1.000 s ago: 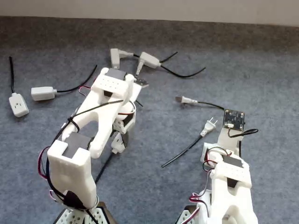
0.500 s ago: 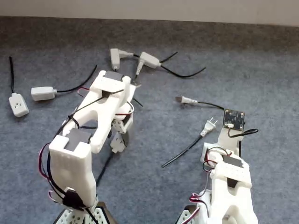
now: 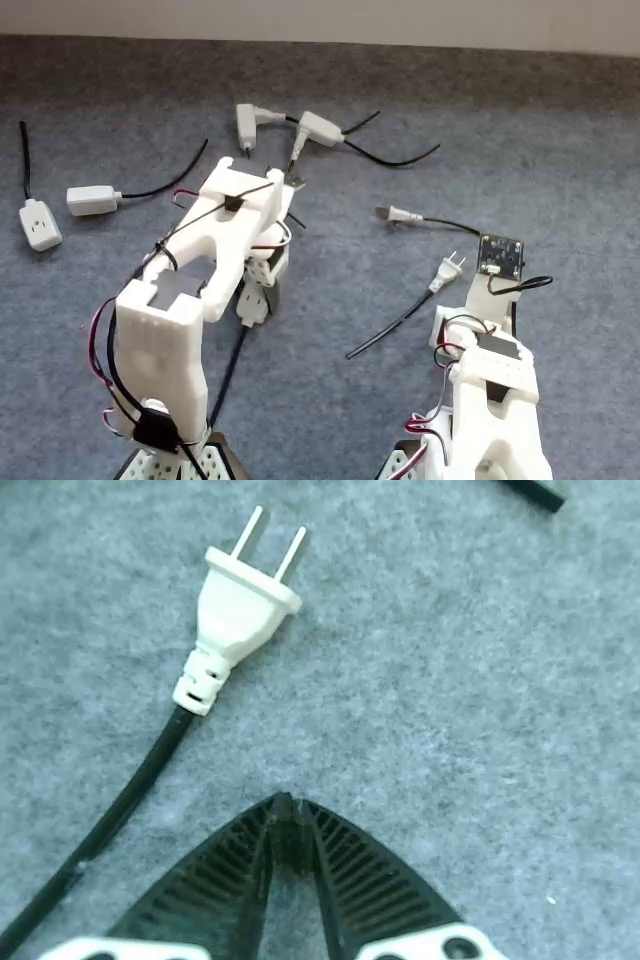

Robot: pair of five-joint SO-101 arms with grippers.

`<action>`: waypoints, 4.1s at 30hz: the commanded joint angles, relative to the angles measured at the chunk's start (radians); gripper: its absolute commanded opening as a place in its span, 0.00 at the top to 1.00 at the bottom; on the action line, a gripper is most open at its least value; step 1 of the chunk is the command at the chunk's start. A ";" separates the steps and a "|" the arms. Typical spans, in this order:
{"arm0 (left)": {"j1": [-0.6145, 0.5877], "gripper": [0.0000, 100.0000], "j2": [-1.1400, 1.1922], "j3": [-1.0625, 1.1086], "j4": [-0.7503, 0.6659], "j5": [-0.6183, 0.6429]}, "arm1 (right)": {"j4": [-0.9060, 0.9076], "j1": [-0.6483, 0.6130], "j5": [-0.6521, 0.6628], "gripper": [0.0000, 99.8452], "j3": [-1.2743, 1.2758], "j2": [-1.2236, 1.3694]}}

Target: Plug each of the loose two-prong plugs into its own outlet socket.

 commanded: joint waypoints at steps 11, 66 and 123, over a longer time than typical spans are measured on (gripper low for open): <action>-0.035 0.98 0.008 -0.292 0.226 0.060 | -0.021 -0.013 -0.006 0.99 -0.002 -0.013; -0.351 0.74 0.274 -1.509 0.094 0.103 | -0.021 -0.039 -0.005 0.99 -0.002 -0.008; -0.966 0.75 0.423 -1.055 0.017 0.324 | -0.019 -0.041 -0.006 0.99 -0.005 -0.008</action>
